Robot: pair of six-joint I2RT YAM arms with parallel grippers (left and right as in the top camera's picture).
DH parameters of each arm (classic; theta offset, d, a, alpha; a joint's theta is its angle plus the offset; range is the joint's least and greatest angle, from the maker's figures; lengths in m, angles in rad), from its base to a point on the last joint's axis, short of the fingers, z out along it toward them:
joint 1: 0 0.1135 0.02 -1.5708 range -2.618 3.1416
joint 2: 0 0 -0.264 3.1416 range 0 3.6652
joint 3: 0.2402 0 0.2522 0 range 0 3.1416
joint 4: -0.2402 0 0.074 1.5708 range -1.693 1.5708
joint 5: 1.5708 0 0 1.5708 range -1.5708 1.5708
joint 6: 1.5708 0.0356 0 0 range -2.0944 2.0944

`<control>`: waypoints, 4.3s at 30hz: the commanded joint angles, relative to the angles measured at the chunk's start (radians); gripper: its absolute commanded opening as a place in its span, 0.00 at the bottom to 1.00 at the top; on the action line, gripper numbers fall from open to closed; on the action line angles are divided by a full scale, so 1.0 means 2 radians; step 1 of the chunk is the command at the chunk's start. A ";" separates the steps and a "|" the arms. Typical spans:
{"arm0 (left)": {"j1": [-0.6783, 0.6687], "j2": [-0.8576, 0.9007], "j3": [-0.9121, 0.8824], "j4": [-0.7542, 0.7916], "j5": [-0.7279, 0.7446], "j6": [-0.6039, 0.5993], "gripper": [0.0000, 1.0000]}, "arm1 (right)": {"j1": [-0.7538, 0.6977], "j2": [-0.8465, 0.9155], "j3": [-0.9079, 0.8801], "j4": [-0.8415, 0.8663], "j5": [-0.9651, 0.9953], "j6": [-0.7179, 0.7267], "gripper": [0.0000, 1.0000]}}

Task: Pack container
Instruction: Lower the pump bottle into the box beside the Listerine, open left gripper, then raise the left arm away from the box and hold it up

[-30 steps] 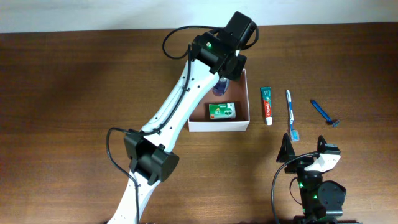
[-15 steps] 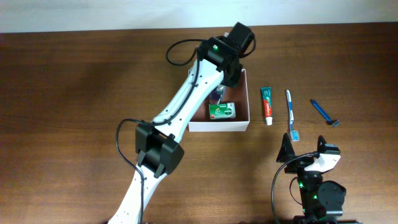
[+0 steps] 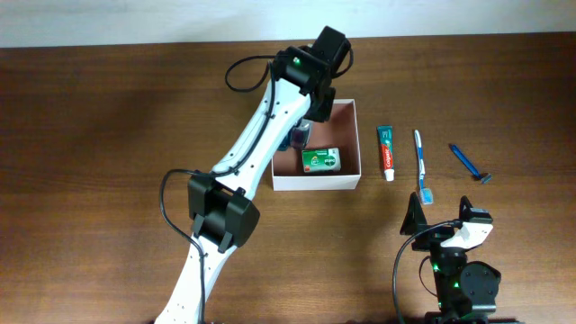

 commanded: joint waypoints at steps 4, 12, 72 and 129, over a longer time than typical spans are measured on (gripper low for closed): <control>0.002 -0.012 0.009 0.002 -0.011 -0.005 0.32 | -0.003 -0.004 -0.002 -0.002 -0.005 -0.005 0.99; 0.002 -0.012 0.009 0.012 -0.009 -0.005 0.32 | -0.003 -0.004 -0.002 -0.002 -0.005 -0.005 0.99; 0.085 -0.091 0.246 -0.093 -0.026 0.031 0.99 | -0.003 -0.004 -0.002 -0.002 -0.005 -0.005 0.99; 0.260 -0.101 0.140 -0.137 -0.051 0.022 0.99 | -0.003 -0.004 -0.002 -0.002 -0.005 -0.005 0.98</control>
